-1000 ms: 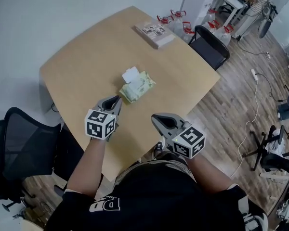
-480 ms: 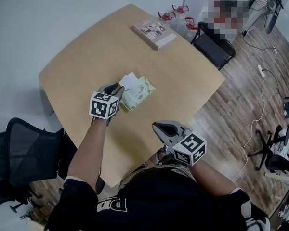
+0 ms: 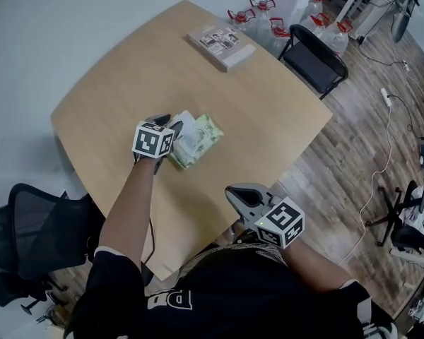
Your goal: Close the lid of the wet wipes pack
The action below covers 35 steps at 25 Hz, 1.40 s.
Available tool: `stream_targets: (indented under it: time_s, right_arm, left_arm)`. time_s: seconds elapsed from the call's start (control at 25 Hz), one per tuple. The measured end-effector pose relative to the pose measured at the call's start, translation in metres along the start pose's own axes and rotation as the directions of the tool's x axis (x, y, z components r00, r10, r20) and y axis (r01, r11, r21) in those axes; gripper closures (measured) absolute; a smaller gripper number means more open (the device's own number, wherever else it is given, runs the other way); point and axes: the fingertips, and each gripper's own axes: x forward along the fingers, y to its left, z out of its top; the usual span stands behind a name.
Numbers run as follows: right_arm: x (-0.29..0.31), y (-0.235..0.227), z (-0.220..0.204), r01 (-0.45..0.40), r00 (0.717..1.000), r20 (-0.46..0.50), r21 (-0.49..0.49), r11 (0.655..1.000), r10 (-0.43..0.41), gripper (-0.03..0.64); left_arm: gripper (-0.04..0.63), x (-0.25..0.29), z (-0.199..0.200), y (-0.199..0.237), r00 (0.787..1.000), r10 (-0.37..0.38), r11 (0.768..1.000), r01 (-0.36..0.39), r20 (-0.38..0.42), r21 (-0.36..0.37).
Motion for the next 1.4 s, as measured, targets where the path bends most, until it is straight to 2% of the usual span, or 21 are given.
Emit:
stream_targets:
  time_s: [0.28, 0.68, 1.04, 1.4]
  right_arm:
    - [0.001, -0.014, -0.005, 0.002, 1.0, -0.005, 0.026, 1.0, -0.002, 0.612]
    - [0.004, -0.004, -0.01, -0.016, 1.0, -0.004, 0.03, 0.999, 0.016, 0.612]
    - [-0.001, 0.002, -0.01, -0.005, 1.0, 0.008, 0.02, 1.0, 0.004, 0.612]
    - [-0.005, 0.006, -0.014, 0.004, 1.0, 0.009, 0.022, 1.0, -0.004, 0.612]
  left_arm:
    - [0.416, 0.018, -0.002, -0.001, 0.998, -0.036, 0.999, 0.036, -0.047, 0.006]
    - [0.417, 0.01, 0.001, -0.019, 0.994, -0.081, 0.993, 0.087, -0.07, 0.078]
    - [0.434, -0.005, 0.006, -0.053, 0.986, -0.144, 0.974, 0.155, -0.08, 0.166]
    - [0.434, -0.003, -0.002, -0.092, 0.978, -0.187, 0.954, 0.202, -0.089, 0.22]
